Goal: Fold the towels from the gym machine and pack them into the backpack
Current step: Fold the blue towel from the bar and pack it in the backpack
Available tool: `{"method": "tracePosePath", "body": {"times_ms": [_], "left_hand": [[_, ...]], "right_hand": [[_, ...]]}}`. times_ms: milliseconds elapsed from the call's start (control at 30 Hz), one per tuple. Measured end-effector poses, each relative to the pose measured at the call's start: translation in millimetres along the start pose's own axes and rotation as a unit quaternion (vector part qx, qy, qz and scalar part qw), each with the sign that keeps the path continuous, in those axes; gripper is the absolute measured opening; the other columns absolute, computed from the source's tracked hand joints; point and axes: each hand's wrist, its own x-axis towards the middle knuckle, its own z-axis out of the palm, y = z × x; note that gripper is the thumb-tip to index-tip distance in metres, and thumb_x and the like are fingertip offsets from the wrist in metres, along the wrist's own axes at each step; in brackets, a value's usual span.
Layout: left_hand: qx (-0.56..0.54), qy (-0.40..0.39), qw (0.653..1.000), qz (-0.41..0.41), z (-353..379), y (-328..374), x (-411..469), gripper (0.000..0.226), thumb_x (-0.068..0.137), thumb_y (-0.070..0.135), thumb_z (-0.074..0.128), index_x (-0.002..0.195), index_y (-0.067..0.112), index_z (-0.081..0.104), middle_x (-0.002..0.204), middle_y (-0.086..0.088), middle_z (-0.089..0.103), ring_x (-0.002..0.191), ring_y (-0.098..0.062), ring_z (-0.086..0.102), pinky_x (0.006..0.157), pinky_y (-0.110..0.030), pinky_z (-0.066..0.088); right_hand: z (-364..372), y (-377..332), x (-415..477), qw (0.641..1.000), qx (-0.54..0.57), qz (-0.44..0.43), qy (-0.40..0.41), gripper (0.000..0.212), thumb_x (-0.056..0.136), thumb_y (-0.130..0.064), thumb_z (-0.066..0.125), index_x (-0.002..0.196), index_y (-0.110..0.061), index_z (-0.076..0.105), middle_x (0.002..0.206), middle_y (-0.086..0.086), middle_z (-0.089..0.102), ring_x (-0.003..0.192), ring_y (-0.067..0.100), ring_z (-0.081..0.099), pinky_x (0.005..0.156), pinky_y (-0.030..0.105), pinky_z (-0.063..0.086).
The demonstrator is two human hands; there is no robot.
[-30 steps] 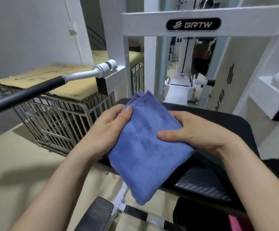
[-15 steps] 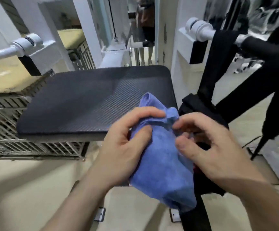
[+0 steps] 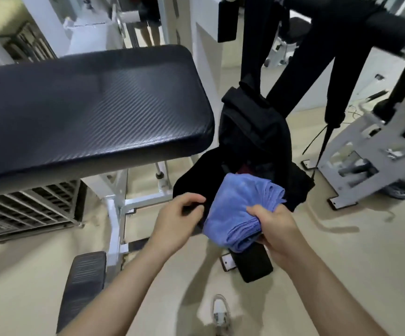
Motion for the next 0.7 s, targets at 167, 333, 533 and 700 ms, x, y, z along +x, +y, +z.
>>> {"method": "tracePosePath", "body": {"times_ms": [167,333,533,700], "left_hand": [[0.049,-0.020,0.986,-0.161,8,-84,55,0.028,0.094,0.022,0.058,0.121,0.022,0.064,0.121,-0.006,0.064,0.111,-0.023,0.059,0.097,-0.031,0.044],[-0.009,-0.124,0.967,-0.224,36,-110,76,0.071,0.061,0.011,0.059,0.131,0.003,0.051,0.112,-0.014,0.068,0.095,-0.029,0.065,0.082,-0.035,0.056],[0.301,-0.314,0.900,0.011,38,-66,48,0.060,0.072,0.000,0.060,0.130,0.015,0.057,0.120,-0.003,0.066,0.108,-0.021,0.061,0.084,-0.026,0.050],[0.564,-0.205,0.788,0.134,50,-5,15,0.032,0.097,0.042,0.046,0.104,0.018,0.067,0.108,-0.007,0.059,0.106,-0.029,0.051,0.074,-0.035,0.035]], "right_hand": [[4,12,22,0.987,-0.139,-0.082,0.019,0.025,0.090,0.005,0.047,0.070,-0.009,0.051,0.065,0.006,0.045,0.060,0.015,0.043,0.056,0.026,0.036],[6,12,52,0.948,-0.289,-0.132,0.009,0.023,0.089,0.003,0.045,0.070,-0.009,0.046,0.061,0.001,0.045,0.048,0.003,0.040,0.047,0.013,0.033],[13,6,93,0.806,-0.543,-0.217,-0.091,0.026,0.090,-0.010,0.047,0.114,-0.009,0.056,0.097,0.010,0.065,0.087,0.029,0.060,0.071,0.034,0.046],[-21,1,130,0.679,-0.674,-0.259,-0.133,0.032,0.089,-0.017,0.051,0.121,-0.015,0.052,0.112,0.009,0.064,0.099,0.034,0.060,0.071,0.035,0.042]]}}
